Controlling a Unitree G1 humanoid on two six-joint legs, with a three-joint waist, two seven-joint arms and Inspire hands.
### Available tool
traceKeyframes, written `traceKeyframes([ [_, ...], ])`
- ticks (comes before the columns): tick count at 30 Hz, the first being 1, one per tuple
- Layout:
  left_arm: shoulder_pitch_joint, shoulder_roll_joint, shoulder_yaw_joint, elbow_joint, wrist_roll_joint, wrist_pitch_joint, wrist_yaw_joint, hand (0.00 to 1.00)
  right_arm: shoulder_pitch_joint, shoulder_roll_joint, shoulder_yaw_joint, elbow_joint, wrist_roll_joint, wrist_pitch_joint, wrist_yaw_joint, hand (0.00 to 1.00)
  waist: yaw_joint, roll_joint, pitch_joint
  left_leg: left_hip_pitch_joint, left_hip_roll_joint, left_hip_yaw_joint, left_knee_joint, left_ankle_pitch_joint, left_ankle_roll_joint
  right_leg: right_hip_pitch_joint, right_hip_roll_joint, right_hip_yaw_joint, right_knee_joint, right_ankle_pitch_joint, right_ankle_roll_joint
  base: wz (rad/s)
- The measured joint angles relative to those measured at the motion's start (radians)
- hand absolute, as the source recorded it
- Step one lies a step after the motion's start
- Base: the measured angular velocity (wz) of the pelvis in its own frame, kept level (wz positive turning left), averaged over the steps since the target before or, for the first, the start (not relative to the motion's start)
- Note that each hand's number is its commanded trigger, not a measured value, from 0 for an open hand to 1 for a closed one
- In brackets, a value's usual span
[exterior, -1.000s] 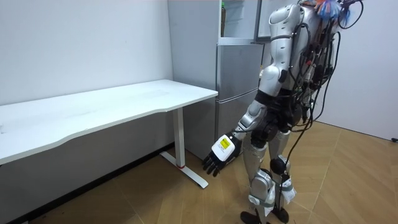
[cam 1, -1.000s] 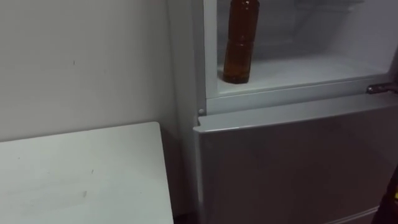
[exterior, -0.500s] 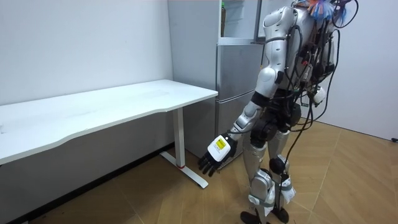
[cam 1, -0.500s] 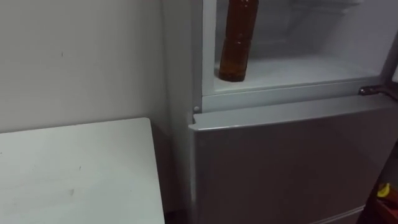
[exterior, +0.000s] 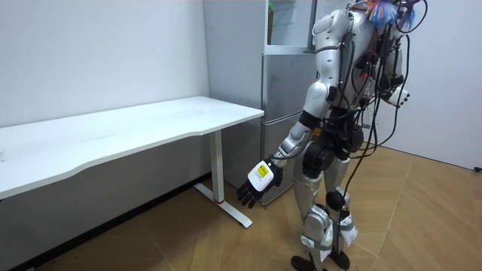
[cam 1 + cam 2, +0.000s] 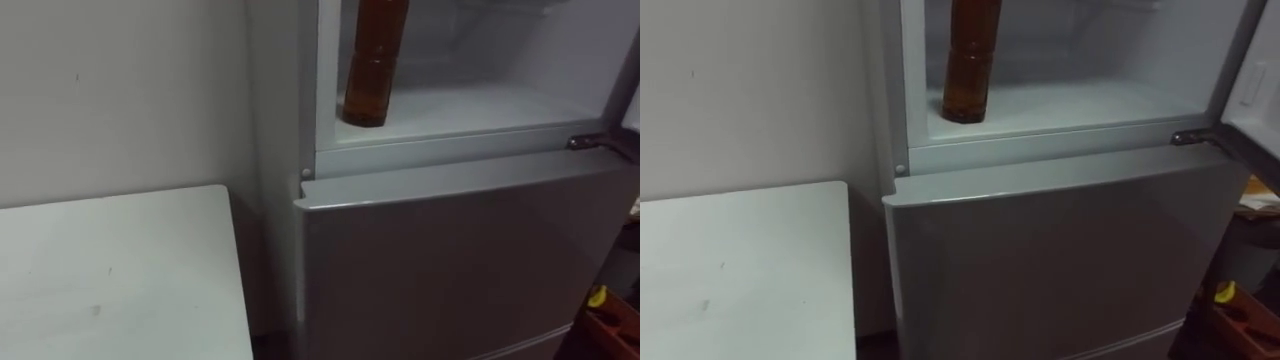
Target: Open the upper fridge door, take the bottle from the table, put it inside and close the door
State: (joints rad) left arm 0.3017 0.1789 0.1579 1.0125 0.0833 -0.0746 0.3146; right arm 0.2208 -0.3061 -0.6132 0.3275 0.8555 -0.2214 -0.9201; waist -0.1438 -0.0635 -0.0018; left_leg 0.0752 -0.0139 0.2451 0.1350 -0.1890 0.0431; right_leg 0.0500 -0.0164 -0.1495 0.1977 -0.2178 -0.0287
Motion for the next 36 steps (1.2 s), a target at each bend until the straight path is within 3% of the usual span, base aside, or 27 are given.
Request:
traceKeyframes([
  [3, 0.005, 0.0, 0.01, 0.001, 0.0, -0.001, 0.0, 0.0, 0.001, -0.015, -0.013, -0.11, -0.01, -0.006, -0.046, 0.0, 0.003, -0.004, 0.0007, 0.004, 0.001, 0.004, -0.001, 0.0, 0.0, 0.001, 0.004, 0.009, 0.0, 0.0, 0.0, -0.06],
  [10, 0.004, 0.003, 0.037, 0.01, 0.016, -0.007, 0.001, 0.0, -0.024, -0.059, -0.046, -0.357, -0.206, -0.031, -0.1, 0.0, 0.007, -0.016, 0.0008, 0.005, 0.0, 0.005, 0.0, 0.0, 0.0, 0.0, 0.005, 0.008, 0.004, 0.0, 0.0, 0.0],
  [16, 0.006, 0.008, 0.037, 0.037, 0.021, -0.011, 0.001, 0.0, -0.036, -0.081, -0.04, -0.42, -0.292, -0.027, -0.109, 0.0, 0.02, -0.035, 0.0014, 0.006, -0.001, 0.004, 0.0, 0.0, 0.0, -0.001, 0.007, 0.008, 0.006, 0.0, 0.0, 0.0],
  [22, 0.002, 0.022, 0.036, 0.082, 0.04, -0.007, 0.015, 0.0, -0.036, -0.081, -0.026, -0.466, -0.312, 0.003, -0.133, 0.0, 0.034, -0.029, 0.0028, 0.009, -0.001, 0.004, 0.0, 0.0, 0.0, 0.0, 0.007, 0.009, 0.01, 0.0, 0.0, 0.0],
  [36, 0.002, 0.005, 0.038, 0.09, 0.067, 0.03, 0.025, 0.0, -0.038, -0.081, 0.044, -0.52, -0.422, 0.073, -0.09, 0.0, 0.039, -0.026, 0.0045, 0.02, 0.0, 0.001, 0.001, 0.0, 0.0, 0.001, 0.003, 0.009, 0.033, -0.008, -0.003, 0.0],
])
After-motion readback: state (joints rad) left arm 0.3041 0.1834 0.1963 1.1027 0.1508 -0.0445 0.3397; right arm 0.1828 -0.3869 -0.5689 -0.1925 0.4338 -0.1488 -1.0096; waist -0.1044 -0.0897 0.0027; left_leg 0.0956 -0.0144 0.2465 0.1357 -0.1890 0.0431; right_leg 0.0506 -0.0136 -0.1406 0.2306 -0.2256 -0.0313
